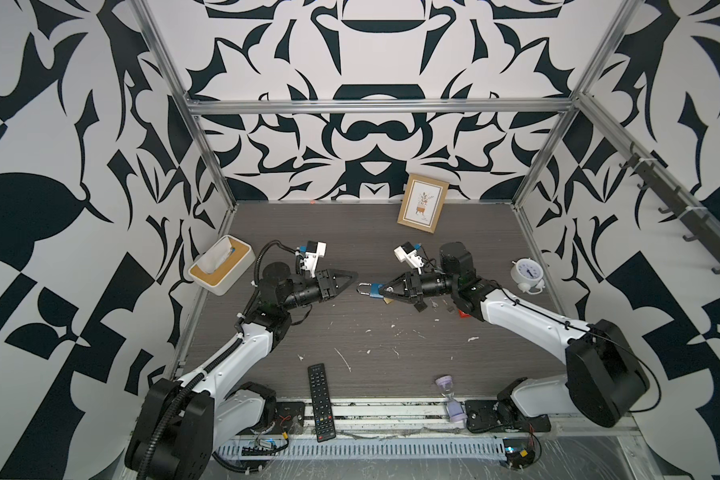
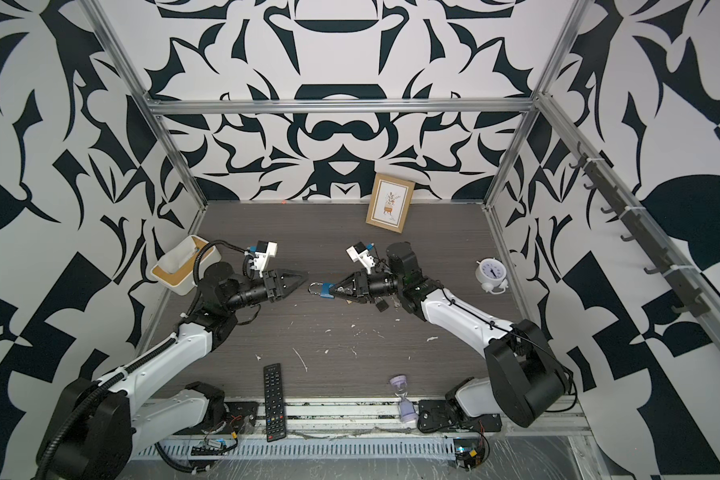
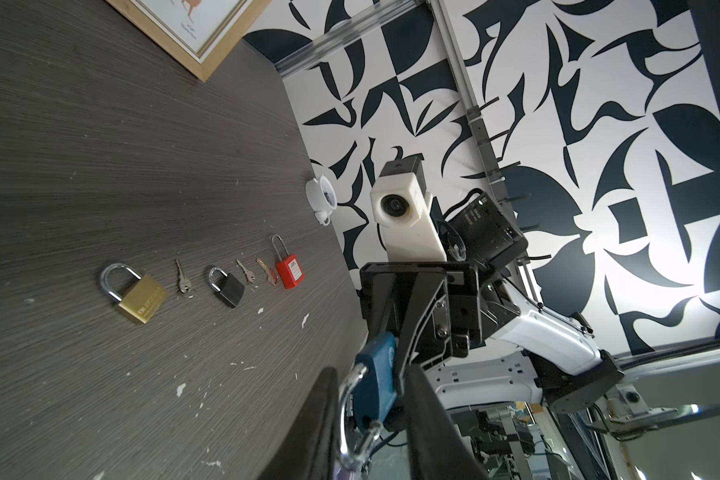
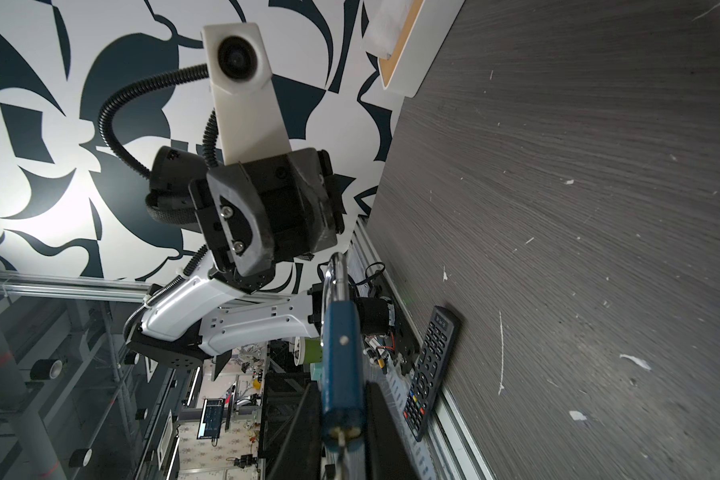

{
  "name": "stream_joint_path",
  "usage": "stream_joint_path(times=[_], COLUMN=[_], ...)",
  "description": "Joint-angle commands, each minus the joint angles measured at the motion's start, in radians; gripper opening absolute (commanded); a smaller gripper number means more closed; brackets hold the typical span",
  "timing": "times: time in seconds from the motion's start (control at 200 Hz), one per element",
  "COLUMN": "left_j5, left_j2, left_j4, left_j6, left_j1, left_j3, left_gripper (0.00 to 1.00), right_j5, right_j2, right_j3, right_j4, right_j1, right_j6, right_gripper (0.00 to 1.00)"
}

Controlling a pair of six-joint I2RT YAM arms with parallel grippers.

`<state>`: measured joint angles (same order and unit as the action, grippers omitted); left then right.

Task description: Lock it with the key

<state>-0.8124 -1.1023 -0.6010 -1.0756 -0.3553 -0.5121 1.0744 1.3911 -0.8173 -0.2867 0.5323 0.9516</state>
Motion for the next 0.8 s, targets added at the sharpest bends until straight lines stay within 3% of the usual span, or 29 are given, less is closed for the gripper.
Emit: stream_joint_path(times=[0.0, 0.25, 0.45, 0.795], left_j5=[-0.073, -0.078, -0.082, -0.093], left_j2=[0.009, 0.036, 0.039, 0.042], left_j4=[0.039, 0.123, 0.114, 0.114], left_j6=[0.0, 0.024, 0.016, 0.013], left_j1=[0.003, 0.003, 0.003, 0.003], left_j3=[-0.03, -0.019, -0.017, -0.011], left_gripper=[0.3, 0.29, 0.23, 0.22], right_j5=[0.027, 0.039, 0.036, 0.036], right_j2=[-0.036, -0.045, -0.042, -0.02], right_j3=[-0.072, -0.083, -0.089, -0.093], right_j4=[0.051, 0.047, 0.041, -0.028], right_j1=[0.001, 0.001, 0.001, 0.001], right_j6=[-0.11, -0.114, -0.111, -0.063], right_gripper=[0.0, 0.0, 0.0, 0.0])
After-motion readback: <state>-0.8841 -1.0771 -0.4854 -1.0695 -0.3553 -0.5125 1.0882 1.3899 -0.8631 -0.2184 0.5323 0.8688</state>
